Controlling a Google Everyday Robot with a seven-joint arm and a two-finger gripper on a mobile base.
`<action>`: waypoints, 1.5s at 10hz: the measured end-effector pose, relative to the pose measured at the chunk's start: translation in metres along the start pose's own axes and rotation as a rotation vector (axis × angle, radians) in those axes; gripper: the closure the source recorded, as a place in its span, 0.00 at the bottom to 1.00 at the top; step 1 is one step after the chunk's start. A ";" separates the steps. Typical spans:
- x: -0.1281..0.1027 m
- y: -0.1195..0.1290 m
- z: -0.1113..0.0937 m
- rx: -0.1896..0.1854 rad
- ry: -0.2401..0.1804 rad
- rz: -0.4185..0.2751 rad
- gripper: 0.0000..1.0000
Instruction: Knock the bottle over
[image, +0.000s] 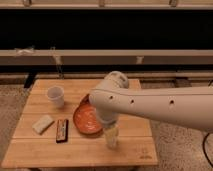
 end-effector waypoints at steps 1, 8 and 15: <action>0.008 0.001 0.010 -0.001 0.002 0.020 0.20; 0.044 -0.020 0.044 0.049 0.006 0.121 0.20; 0.069 -0.075 0.041 0.095 0.038 0.140 0.20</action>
